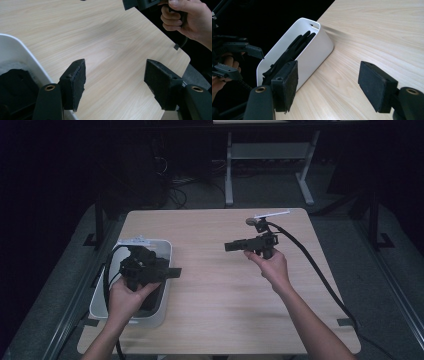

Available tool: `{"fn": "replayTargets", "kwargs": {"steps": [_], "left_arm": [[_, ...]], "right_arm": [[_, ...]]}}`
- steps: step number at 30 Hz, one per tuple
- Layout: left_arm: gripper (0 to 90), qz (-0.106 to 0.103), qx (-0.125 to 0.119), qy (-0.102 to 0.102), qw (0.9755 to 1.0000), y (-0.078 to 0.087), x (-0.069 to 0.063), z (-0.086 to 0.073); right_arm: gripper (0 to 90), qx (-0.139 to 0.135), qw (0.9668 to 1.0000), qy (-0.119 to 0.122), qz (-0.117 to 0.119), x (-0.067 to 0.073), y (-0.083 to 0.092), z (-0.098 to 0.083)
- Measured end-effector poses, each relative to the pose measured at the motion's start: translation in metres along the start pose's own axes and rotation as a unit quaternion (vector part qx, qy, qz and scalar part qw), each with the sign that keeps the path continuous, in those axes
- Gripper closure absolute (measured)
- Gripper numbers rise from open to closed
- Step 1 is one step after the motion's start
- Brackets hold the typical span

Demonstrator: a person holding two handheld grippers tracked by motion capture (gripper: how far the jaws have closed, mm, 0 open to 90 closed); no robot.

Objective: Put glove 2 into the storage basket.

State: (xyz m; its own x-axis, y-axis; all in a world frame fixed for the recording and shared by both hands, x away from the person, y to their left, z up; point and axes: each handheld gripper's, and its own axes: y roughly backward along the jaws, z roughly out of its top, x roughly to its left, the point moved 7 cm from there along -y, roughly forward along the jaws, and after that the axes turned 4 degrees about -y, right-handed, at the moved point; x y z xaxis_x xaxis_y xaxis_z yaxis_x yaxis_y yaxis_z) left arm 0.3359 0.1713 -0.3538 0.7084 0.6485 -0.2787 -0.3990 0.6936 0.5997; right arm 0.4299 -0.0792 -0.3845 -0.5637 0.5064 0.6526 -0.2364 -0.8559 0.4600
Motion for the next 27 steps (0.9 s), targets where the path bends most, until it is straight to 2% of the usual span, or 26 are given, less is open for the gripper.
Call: {"fn": "replayTargets", "kwargs": {"steps": [27], "left_arm": [[30.1, -0.032, 0.016, -0.021, 0.9992, -0.039, -0.029, 0.011]], "right_arm": [[29.4, -0.027, 0.9989, -0.033, -0.02, -0.033, 0.047, -0.023]]}}
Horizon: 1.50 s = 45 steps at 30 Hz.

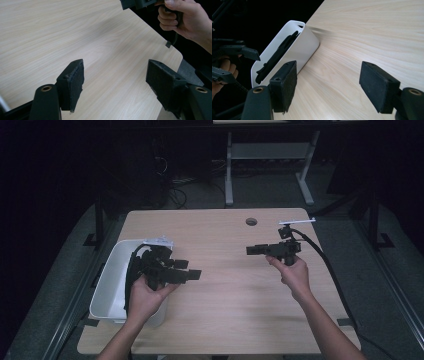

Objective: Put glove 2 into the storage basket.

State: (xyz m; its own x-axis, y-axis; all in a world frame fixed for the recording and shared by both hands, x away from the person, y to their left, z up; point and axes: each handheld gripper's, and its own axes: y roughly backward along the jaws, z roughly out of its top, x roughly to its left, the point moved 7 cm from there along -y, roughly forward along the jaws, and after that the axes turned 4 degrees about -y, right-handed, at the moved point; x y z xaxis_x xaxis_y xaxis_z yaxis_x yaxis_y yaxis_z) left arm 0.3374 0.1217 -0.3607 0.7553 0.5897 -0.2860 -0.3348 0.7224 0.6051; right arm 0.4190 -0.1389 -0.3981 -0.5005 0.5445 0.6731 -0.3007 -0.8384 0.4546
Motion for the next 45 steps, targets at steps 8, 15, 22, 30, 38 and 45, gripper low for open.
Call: {"fn": "replayTargets", "kwargs": {"steps": [8, 15, 22, 30, 38, 45], "left_arm": [[29.9, -0.01, 0.003, -0.005, 0.9999, -0.011, -0.01, 0.002], [28.9, -0.02, 0.005, -0.012, 0.9997, -0.023, -0.017, 0.003], [28.5, -0.031, 0.008, -0.016, 0.9994, -0.038, -0.027, 0.004], [27.9, -0.043, 0.012, -0.019, 0.9988, -0.055, -0.037, 0.004], [27.5, -0.052, 0.016, -0.023, 0.9983, -0.069, -0.044, 0.0], [27.0, -0.06, 0.02, -0.022, 0.9978, -0.081, -0.05, -0.004]], "right_arm": [[29.3, -0.009, 0.9999, -0.01, -0.007, -0.013, 0.014, -0.011], [29.1, -0.018, 0.9994, -0.027, -0.009, -0.025, 0.029, -0.023], [28.7, -0.025, 0.9991, -0.032, -0.014, -0.033, 0.04, -0.029], [28.7, -0.029, 0.9985, -0.041, -0.022, -0.044, 0.051, -0.039], [28.6, -0.033, 0.9978, -0.049, -0.029, -0.056, 0.061, -0.05], [28.5, -0.035, 0.9972, -0.057, -0.032, -0.064, 0.067, -0.059]]}}
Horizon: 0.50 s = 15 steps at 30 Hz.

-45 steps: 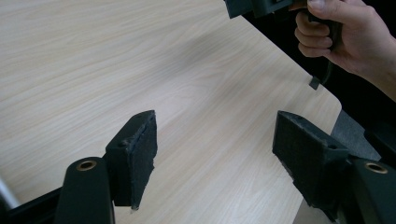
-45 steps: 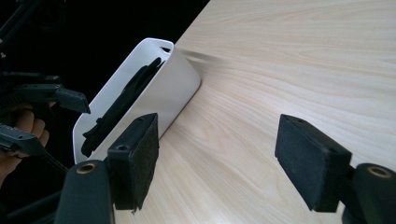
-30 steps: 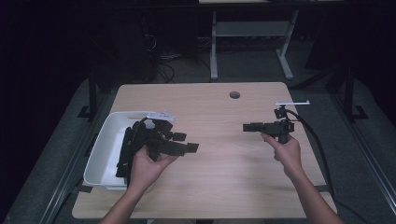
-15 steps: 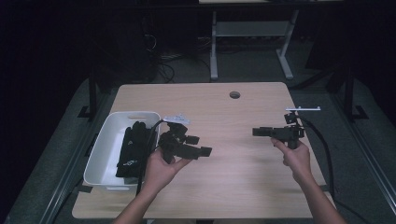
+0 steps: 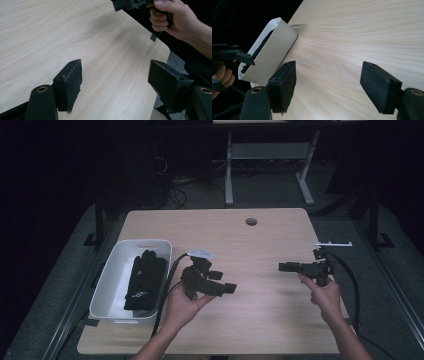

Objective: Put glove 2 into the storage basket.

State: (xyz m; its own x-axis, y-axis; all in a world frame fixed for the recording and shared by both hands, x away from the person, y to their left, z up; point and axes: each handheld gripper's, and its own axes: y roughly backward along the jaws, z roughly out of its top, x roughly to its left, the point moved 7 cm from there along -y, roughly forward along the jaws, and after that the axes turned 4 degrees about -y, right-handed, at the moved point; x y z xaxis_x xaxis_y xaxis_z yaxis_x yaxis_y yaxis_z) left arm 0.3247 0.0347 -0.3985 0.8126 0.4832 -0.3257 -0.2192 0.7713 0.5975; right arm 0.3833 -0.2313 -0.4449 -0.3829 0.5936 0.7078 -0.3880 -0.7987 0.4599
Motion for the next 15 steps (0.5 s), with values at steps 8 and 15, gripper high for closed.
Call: {"fn": "replayTargets", "kwargs": {"steps": [8, 15], "left_arm": [[26.1, -0.004, 0.002, -0.005, 1.0, -0.01, -0.004, -0.003], [24.9, -0.011, 0.001, -0.004, 0.9999, -0.017, -0.006, -0.009]], "right_arm": [[28.3, -0.006, 1.0, -0.003, -0.006, -0.012, 0.007, -0.01], [28.1, -0.006, 0.9998, -0.017, -0.006, -0.024, 0.013, -0.023]]}}
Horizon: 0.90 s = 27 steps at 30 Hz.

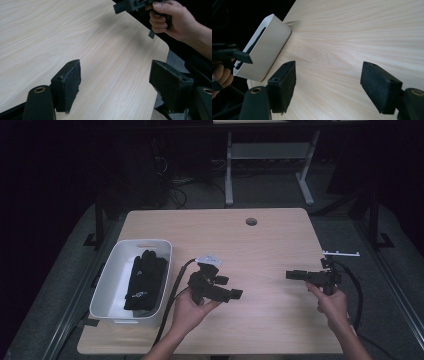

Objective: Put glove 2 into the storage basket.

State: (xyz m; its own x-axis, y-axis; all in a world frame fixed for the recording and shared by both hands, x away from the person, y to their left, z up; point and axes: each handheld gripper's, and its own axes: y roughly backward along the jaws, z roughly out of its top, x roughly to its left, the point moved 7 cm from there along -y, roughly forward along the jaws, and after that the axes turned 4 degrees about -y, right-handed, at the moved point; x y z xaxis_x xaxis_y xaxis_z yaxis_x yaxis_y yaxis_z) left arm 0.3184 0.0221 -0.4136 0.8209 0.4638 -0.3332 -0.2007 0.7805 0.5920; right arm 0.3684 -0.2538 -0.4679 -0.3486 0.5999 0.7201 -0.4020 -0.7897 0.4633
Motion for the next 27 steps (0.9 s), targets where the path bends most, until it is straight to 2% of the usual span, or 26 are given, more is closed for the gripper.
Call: {"fn": "replayTargets", "kwargs": {"steps": [8, 16, 27], "left_arm": [[23.8, -0.006, 0.002, -0.001, 1.0, -0.009, -0.002, -0.008], [23.3, -0.01, 0.002, 0.007, 0.9999, -0.015, -0.001, -0.02], [22.7, -0.012, 0.001, 0.011, 0.9999, -0.017, 0.002, -0.037]], "right_arm": [[28.0, -0.003, 0.9999, -0.007, -0.007, -0.014, 0.006, -0.014], [27.9, -0.008, 0.9999, -0.01, -0.01, -0.022, 0.01, -0.022], [27.3, 0.004, 0.9998, -0.004, -0.016, -0.022, 0.009, -0.032]]}}
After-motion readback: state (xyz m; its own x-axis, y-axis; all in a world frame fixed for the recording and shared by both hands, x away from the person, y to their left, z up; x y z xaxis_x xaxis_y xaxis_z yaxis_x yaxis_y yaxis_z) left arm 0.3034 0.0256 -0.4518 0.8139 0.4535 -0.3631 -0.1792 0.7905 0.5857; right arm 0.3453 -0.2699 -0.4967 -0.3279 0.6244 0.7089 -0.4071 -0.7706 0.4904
